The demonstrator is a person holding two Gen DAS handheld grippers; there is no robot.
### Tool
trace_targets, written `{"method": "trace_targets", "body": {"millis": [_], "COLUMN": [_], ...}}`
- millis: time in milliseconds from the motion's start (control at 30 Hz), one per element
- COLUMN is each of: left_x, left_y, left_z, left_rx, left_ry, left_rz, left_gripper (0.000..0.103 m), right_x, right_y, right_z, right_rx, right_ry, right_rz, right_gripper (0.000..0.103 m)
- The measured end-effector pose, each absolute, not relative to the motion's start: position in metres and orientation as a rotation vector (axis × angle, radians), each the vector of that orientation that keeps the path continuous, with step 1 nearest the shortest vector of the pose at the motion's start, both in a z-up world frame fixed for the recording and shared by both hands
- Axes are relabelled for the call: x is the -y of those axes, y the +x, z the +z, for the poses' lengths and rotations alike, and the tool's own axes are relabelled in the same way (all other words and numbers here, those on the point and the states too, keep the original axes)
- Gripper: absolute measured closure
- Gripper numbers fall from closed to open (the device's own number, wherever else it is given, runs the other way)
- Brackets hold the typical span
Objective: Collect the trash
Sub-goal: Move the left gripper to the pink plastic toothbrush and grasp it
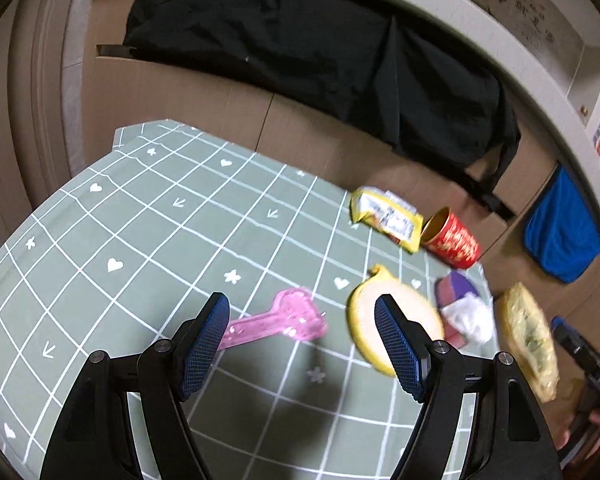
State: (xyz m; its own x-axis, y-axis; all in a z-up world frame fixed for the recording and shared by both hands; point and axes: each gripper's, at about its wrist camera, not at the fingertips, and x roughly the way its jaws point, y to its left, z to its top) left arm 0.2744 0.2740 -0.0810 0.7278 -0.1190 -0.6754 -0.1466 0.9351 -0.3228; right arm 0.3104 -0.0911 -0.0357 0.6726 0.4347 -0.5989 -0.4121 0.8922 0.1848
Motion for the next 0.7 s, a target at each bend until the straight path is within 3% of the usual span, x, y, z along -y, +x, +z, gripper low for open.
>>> {"method": "trace_targets", "body": {"millis": [367,700], "left_x": [-0.262,-0.252], "left_y": [0.322,0.297], "left_z": [-0.111,-0.128], "left_rx": [-0.912,-1.022], "left_ry": [-0.059,-0.259], "left_rz": [-0.244,-0.337], "left_gripper": [0.028,0.028], "right_x": [0.084,0.082], "right_y": [0.305,0.303], "right_z": [-0.043,-0.054], "right_rx": [-0.717,-0.752], "right_ry": [0.022,0.027], "right_rz": [0.494,0.492], "right_gripper": [0.046,0.047]}}
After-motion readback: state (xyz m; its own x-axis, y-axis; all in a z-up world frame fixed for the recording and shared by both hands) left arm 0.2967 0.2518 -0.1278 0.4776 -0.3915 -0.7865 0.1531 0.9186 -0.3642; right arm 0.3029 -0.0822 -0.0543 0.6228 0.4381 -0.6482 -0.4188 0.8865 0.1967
